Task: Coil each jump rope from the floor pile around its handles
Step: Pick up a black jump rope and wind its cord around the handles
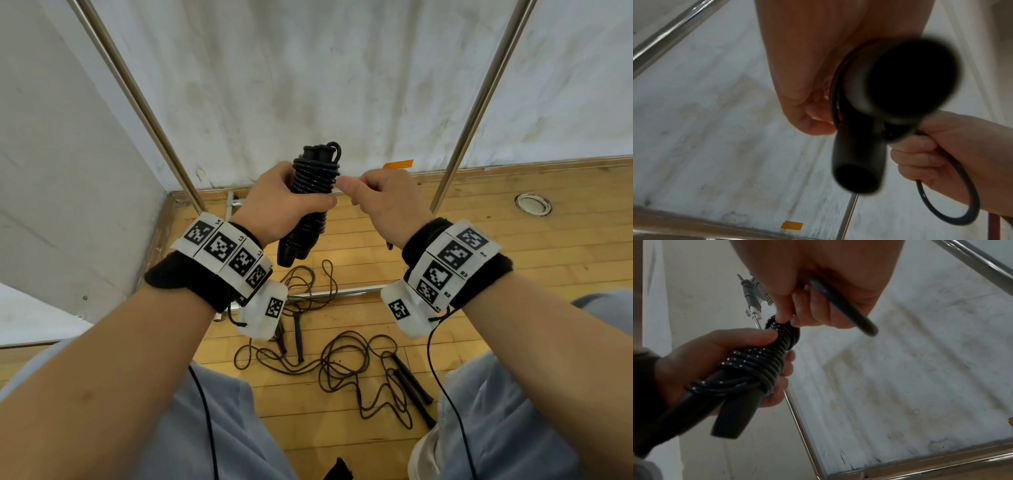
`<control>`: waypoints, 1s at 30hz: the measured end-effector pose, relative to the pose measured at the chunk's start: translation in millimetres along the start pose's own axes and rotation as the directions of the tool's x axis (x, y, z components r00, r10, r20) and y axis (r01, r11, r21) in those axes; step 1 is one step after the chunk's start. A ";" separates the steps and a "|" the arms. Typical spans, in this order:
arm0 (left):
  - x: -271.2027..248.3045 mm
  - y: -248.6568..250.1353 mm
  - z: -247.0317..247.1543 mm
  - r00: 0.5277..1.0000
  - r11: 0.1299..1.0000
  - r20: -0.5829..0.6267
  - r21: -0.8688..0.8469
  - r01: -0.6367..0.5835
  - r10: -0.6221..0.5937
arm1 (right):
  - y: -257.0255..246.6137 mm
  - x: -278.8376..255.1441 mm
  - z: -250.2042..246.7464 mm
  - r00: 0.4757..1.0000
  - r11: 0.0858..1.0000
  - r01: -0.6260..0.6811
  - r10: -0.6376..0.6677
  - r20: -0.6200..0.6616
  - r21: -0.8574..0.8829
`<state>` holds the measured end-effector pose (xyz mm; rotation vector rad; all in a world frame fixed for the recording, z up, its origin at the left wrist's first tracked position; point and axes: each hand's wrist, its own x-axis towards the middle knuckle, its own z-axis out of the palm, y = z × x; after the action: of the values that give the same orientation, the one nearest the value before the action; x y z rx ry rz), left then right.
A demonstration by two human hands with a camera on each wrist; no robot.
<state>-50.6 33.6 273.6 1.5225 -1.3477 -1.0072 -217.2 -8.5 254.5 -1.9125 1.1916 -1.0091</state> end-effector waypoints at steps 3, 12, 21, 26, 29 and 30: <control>-1.3 0.2 2.4 0.999 1.000 0.033 -0.005 -0.004 0.004 | -1.6 -1.8 1.2 1.000 0.999 0.007 -0.007 0.011 -0.045; 4.7 -7.6 7.3 0.998 0.997 -0.017 0.042 -0.063 0.063 | -8.9 -5.5 3.8 0.983 0.989 -0.023 0.049 0.175 -0.145; 8.6 -9.5 8.0 0.987 0.996 0.141 0.037 0.077 -0.082 | -9.7 -3.8 4.7 0.969 0.990 -0.030 0.063 0.241 -0.139; 3.6 -8.3 4.5 0.969 0.994 0.246 0.111 -0.006 -0.022 | -8.0 -2.3 2.1 0.982 0.994 -0.045 0.063 0.181 -0.103; 4.5 -10.1 1.2 0.984 0.994 0.174 0.103 -0.048 0.029 | -6.9 0.1 -2.3 0.981 0.996 -0.074 0.082 0.173 -0.055; 4.9 -10.5 0.2 0.987 0.995 0.155 0.086 -0.054 0.041 | -5.9 1.3 -3.7 0.980 0.995 -0.101 0.103 0.170 -0.022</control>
<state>-47.0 29.4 263.4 1.4960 -1.5483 -1.0641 -217.6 -8.1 261.5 -1.8863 1.1866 -0.7687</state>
